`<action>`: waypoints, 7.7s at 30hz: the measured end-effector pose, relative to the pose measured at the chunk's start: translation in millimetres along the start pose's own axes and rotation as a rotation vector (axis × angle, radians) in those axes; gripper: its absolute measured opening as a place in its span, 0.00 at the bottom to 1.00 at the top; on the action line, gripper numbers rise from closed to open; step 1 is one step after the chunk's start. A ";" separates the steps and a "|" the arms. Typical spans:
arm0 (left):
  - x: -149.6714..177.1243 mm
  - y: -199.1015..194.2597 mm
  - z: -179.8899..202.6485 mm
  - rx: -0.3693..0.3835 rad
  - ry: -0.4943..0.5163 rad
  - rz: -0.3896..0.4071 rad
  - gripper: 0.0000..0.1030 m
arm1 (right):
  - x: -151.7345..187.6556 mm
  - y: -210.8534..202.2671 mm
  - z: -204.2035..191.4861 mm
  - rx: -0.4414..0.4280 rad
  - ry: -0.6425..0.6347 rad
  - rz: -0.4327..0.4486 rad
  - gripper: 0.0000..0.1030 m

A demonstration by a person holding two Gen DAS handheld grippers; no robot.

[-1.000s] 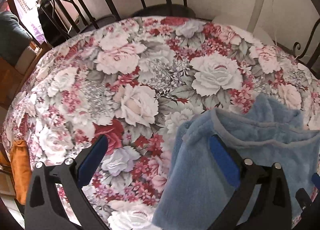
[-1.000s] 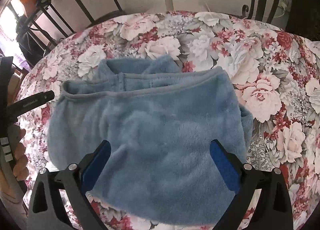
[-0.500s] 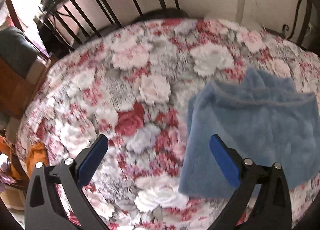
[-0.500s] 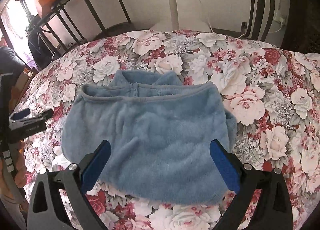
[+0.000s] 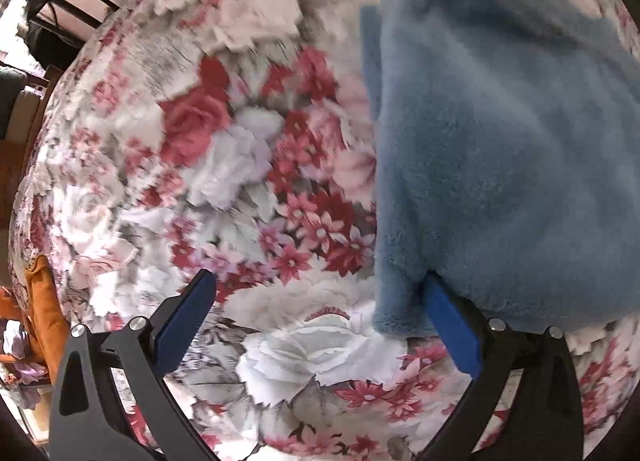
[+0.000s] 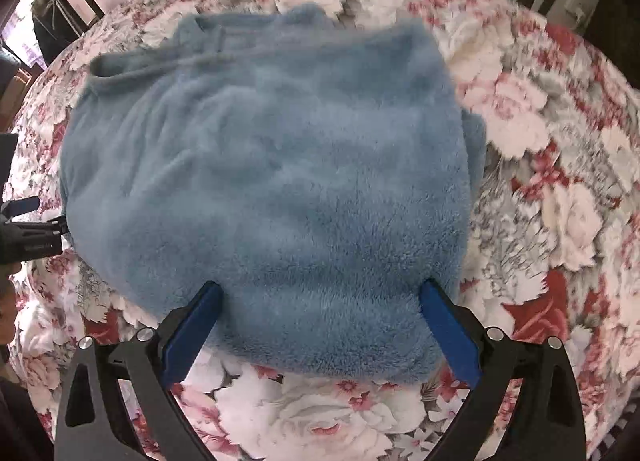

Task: Fold small clothes

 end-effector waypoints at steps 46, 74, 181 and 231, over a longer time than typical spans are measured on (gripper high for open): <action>-86.6 -4.5 76.8 0.110 0.023 0.076 0.96 | -50.1 19.5 -7.0 -0.276 0.217 0.021 0.62; -30.0 -90.6 86.7 0.151 0.007 0.135 0.95 | -42.3 -74.1 47.6 -0.363 0.469 0.185 0.72; -10.6 25.2 69.0 0.563 -0.276 -0.036 0.47 | -1.8 2.0 28.8 -0.302 0.497 0.161 0.57; -26.6 -146.7 168.7 0.545 0.005 0.277 0.23 | -24.3 -39.7 16.2 -0.756 0.741 0.198 0.60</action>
Point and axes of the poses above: each gripper's, at about its wrist camera, not at the fingertips, and y roughly the way its jaws point, z to its right, x to its underside, the point moved 7 cm from there along y, roughly the way its jaws point, and after that the axes turned 6 degrees about z, right-handed, at the moved point
